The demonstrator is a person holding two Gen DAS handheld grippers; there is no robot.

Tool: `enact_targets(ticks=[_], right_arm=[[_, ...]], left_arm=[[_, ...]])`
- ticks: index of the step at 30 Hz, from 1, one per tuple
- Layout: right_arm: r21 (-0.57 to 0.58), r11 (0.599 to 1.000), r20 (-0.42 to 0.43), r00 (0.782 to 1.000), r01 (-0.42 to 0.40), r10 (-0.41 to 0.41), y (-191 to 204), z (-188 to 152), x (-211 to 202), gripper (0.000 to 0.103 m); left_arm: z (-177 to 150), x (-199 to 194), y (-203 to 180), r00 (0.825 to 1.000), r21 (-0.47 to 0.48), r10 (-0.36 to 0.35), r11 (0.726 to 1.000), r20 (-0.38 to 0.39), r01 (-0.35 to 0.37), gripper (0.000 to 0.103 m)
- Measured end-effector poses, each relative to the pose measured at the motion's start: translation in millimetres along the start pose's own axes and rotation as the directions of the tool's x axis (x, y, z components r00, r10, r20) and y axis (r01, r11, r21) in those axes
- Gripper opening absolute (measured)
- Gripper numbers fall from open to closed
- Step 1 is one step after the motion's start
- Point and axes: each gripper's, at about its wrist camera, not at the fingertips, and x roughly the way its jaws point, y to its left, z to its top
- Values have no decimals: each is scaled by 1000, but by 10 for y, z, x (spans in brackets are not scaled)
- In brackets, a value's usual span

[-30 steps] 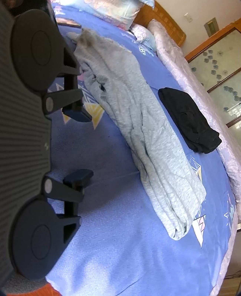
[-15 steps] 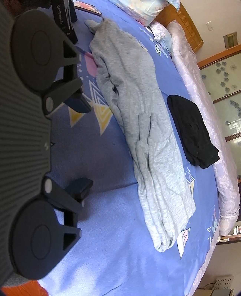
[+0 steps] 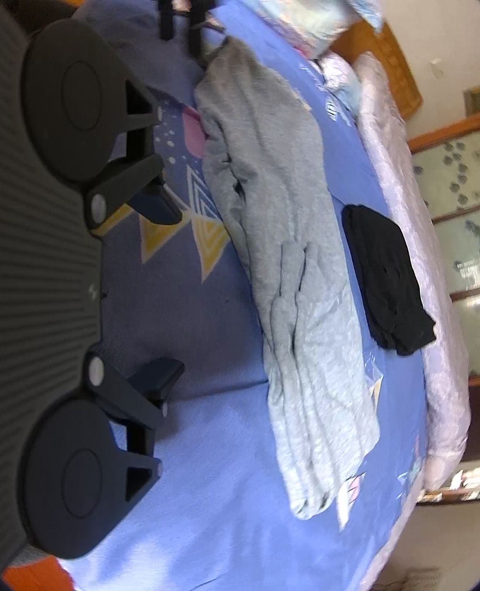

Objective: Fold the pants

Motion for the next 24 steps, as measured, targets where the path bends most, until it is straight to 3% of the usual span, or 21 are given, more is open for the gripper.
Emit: enact_targets(ticks=[3,6,10,12,13,14,15,16,18,20,24], right_arm=[[-50,999,-11,1000,-17,17,127,-1,46,82],[-105,994,-15,1000,-21,20,239,-21,74,82],[-119,993,-24,1000,-17,14,251,-16,84,83],[-113,993,-35,999,-16,12,257,3,88,82],[-114,993,-43,999,-12,7,266,20,92,82],[-114,993,-52,999,-8,2,287,35,99,82],[-112,994,-60,998,-9,2,313,50,104,82],[-106,994,-68,998,-18,11,331,75,107,82],[-94,994,-73,996,-62,55,406,149,88,80],[-125,987,-62,994,-99,92,568,229,69,79],[-346,928,-22,990,-139,141,1152,347,100,79]], left_arm=[[192,66,230,995,-175,-99,980,-27,93,103],[359,176,412,987,-312,-158,939,-9,147,103],[542,339,530,984,-420,-175,892,26,170,102],[616,391,539,986,-429,-160,888,50,166,100],[639,394,523,988,-426,-145,891,62,157,97],[655,387,513,991,-419,-117,898,68,135,76],[661,377,504,995,-406,-81,908,64,100,46],[662,378,513,997,-397,-60,915,54,76,39],[622,365,616,994,-405,-93,908,61,110,30],[620,348,709,989,-411,-128,900,70,145,29],[670,356,733,986,-373,-154,913,63,166,31]])
